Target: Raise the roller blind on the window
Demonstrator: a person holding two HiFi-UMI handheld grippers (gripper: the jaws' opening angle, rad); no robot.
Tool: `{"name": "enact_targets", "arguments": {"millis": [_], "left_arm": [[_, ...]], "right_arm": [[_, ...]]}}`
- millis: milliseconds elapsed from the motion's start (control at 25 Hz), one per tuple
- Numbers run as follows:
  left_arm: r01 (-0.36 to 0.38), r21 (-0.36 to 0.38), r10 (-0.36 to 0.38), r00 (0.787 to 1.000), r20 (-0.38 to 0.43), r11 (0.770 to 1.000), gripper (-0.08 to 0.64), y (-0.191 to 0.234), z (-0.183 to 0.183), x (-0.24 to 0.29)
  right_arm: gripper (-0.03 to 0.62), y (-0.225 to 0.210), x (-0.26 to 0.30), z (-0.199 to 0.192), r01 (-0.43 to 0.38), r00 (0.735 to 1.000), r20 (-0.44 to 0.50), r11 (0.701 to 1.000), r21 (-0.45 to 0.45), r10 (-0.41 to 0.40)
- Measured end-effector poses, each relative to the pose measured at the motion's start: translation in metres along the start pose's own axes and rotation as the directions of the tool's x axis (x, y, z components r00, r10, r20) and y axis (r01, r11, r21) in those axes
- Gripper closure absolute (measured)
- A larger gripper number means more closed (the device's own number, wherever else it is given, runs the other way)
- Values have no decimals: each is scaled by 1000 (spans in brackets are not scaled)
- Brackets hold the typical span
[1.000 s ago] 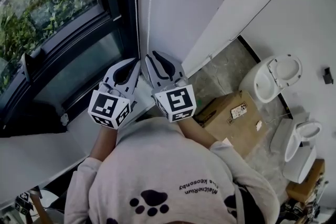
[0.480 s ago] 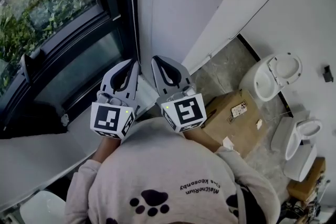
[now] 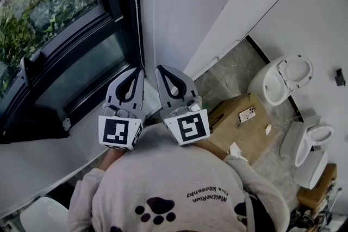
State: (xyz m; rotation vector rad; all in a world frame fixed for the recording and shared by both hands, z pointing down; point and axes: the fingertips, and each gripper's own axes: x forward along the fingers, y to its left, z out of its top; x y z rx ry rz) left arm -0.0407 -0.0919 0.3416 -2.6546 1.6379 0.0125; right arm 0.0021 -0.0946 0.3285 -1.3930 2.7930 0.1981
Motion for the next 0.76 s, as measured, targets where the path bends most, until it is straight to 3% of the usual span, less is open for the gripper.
{"name": "enact_targets", "arguments": {"millis": [200, 760], "left_arm": [[-11, 1, 11, 1000, -14, 1000, 552, -1, -3, 8], [-67, -20, 66, 998, -15, 998, 552, -6, -15, 26]], "right_arm": [[583, -17, 0, -13, 17, 999, -42, 997, 77, -13], [583, -29, 7, -25, -55, 997, -56, 997, 46, 58]]}}
